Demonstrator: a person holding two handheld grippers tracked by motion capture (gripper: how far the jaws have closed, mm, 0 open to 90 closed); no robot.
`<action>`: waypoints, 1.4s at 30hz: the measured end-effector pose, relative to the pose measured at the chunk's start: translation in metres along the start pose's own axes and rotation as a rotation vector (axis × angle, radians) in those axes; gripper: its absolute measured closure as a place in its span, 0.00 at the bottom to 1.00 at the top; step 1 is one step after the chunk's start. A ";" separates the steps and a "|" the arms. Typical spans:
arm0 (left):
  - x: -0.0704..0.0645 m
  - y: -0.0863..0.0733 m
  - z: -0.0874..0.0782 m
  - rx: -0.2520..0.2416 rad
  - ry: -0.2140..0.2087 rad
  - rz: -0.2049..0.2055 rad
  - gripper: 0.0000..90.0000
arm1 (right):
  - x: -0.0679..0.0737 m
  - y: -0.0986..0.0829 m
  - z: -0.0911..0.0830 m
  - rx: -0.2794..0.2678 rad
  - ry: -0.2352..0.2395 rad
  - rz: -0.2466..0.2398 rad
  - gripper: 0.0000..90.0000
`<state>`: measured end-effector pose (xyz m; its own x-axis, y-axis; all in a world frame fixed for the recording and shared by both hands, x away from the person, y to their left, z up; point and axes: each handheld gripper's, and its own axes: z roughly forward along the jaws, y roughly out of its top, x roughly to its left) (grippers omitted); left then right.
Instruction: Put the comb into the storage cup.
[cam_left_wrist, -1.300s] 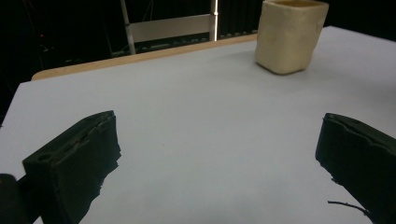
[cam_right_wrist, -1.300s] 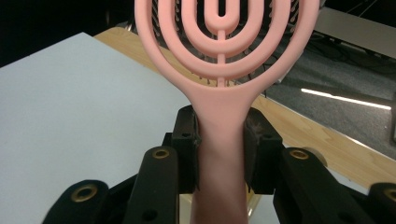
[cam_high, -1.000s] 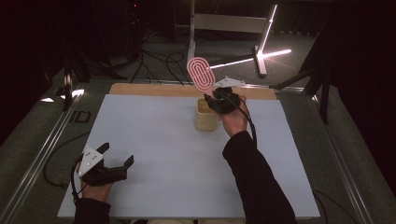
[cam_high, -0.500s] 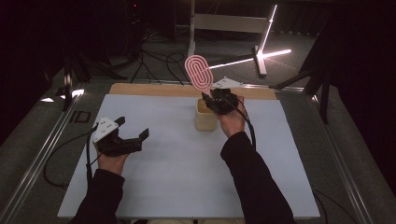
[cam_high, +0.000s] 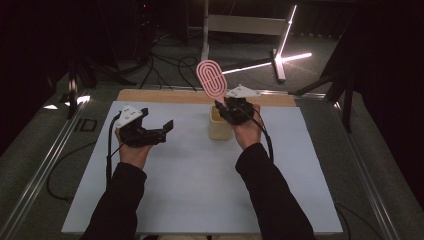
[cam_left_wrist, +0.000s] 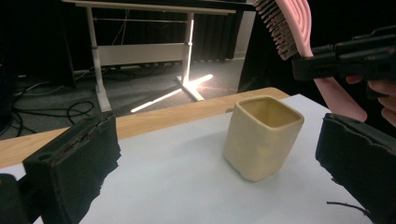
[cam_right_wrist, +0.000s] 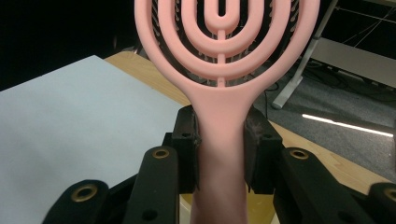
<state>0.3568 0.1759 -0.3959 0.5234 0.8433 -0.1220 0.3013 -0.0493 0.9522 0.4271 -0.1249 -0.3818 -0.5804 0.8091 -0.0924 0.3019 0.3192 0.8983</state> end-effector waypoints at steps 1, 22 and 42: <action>0.000 0.001 0.002 0.001 -0.001 -0.001 0.00 | 0.000 0.000 0.000 -0.001 -0.001 -0.001 0.78; -0.014 0.034 0.046 0.016 -0.050 -0.021 0.00 | 0.007 -0.005 -0.002 -0.066 0.008 0.006 0.78; -0.038 0.068 0.086 0.002 -0.128 -0.042 0.02 | 0.011 -0.007 -0.006 -0.089 0.029 0.003 0.78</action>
<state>0.4264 0.0945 -0.3509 0.6076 0.7696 -0.1965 0.3270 -0.0169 0.9449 0.4141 -0.1218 -0.3868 -0.6019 0.7947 -0.0783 0.2357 0.2705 0.9334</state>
